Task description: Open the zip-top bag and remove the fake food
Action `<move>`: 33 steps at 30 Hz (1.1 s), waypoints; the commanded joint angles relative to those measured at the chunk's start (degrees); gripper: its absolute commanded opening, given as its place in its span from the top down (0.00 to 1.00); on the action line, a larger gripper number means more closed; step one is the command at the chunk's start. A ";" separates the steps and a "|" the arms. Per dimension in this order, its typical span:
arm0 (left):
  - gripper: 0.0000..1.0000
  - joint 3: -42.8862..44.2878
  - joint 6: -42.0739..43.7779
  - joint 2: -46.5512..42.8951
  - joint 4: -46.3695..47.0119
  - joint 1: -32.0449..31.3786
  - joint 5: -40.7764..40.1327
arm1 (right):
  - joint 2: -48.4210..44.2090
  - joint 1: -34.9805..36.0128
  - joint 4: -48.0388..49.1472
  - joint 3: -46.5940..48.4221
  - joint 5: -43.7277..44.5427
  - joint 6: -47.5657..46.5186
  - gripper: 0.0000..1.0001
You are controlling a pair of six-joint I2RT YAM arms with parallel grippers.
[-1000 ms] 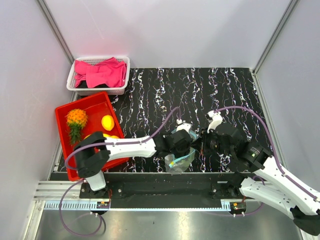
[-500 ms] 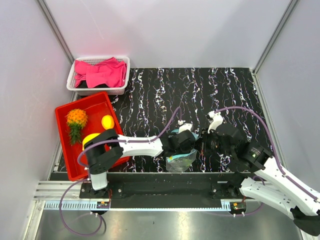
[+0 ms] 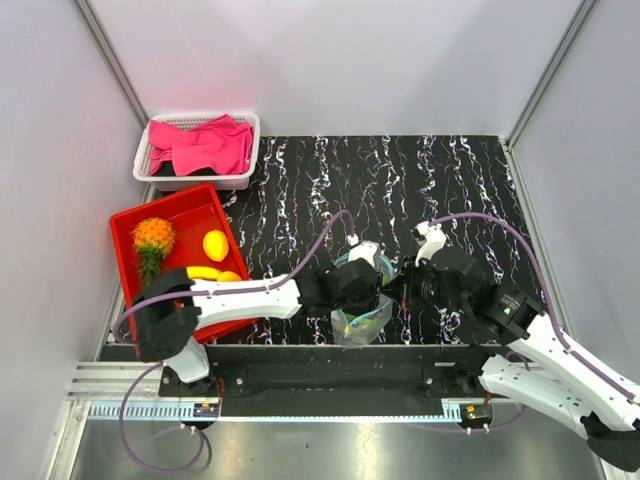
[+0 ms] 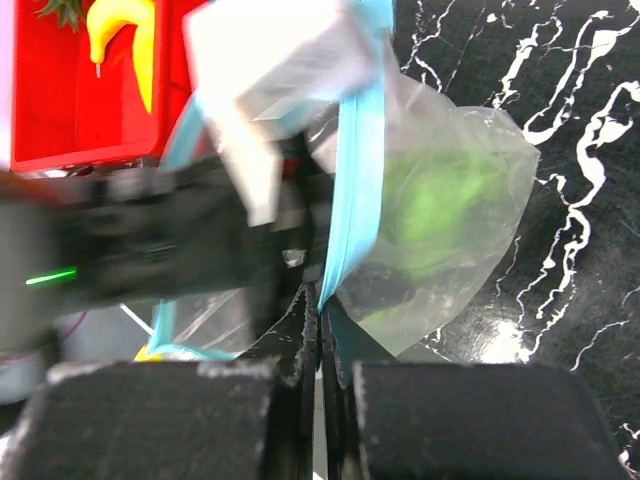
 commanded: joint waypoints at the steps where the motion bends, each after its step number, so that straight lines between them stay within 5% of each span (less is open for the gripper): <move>1: 0.86 -0.26 4.28 -6.70 -2.04 -1.14 -3.72 | 1.03 0.02 2.01 0.54 2.62 -1.64 1.00; 15: 1.00 2.29 13.42 -20.95 -8.82 -1.49 -12.51 | 1.66 0.02 1.92 0.80 2.01 -1.29 1.00; 26: 1.00 -3.33 20.02 -33.07 6.20 -1.23 -4.17 | 0.51 -0.07 1.84 0.19 1.22 -0.41 1.00; 33: 1.00 -3.43 25.02 -46.70 5.17 -0.70 -11.25 | 0.69 0.02 1.92 0.01 0.95 0.20 1.00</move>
